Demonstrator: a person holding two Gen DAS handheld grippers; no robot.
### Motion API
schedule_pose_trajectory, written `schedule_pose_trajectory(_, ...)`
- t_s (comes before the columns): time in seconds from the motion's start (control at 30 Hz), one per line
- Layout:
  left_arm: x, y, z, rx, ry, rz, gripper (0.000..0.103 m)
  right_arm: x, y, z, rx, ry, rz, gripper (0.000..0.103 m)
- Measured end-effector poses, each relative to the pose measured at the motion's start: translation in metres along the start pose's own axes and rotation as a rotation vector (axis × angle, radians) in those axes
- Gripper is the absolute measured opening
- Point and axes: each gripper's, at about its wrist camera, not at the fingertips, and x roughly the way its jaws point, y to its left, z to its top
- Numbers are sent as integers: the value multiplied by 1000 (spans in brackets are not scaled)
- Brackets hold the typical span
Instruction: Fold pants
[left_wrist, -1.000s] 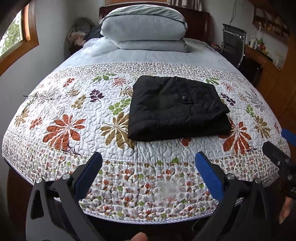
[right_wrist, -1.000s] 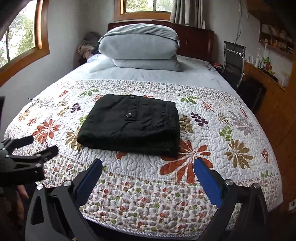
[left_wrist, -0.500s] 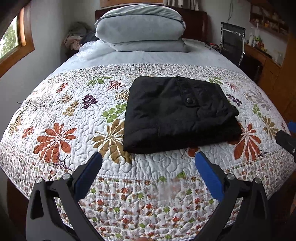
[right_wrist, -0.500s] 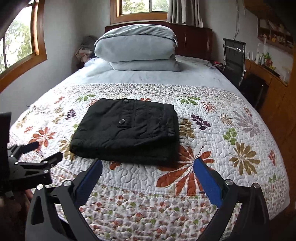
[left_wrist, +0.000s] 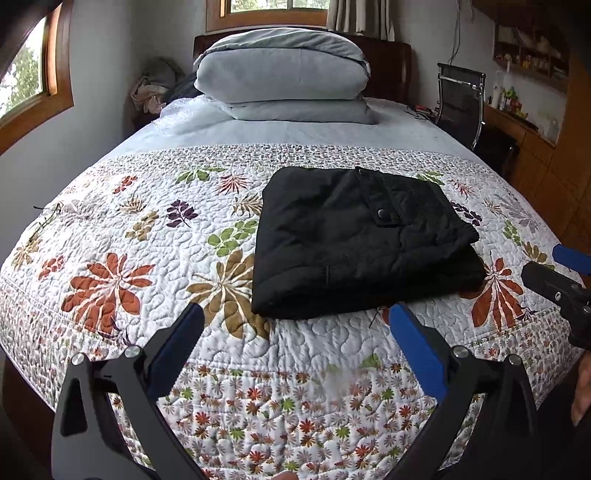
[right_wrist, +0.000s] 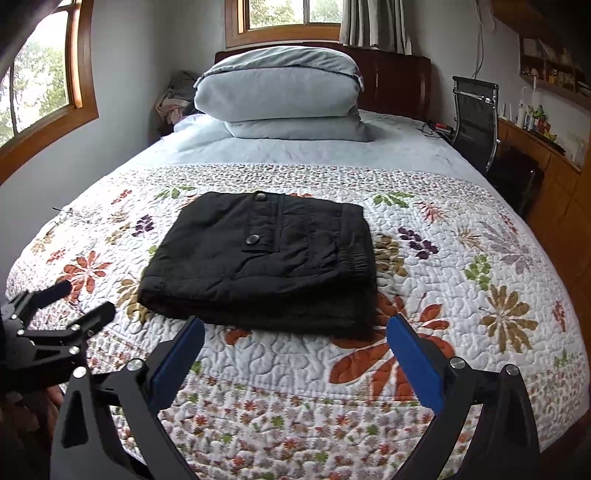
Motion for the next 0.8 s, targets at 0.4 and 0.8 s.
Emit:
schedule_pose_trajectory(0.4, 15, 2, -11, -26, 42, 23, 100, 4, 16, -5, -21, 1, 1, 99)
schedule_pose_trajectory(0.8, 11, -3, -9, -11, 32, 14, 100, 4, 14, -4, -17, 0, -4, 99)
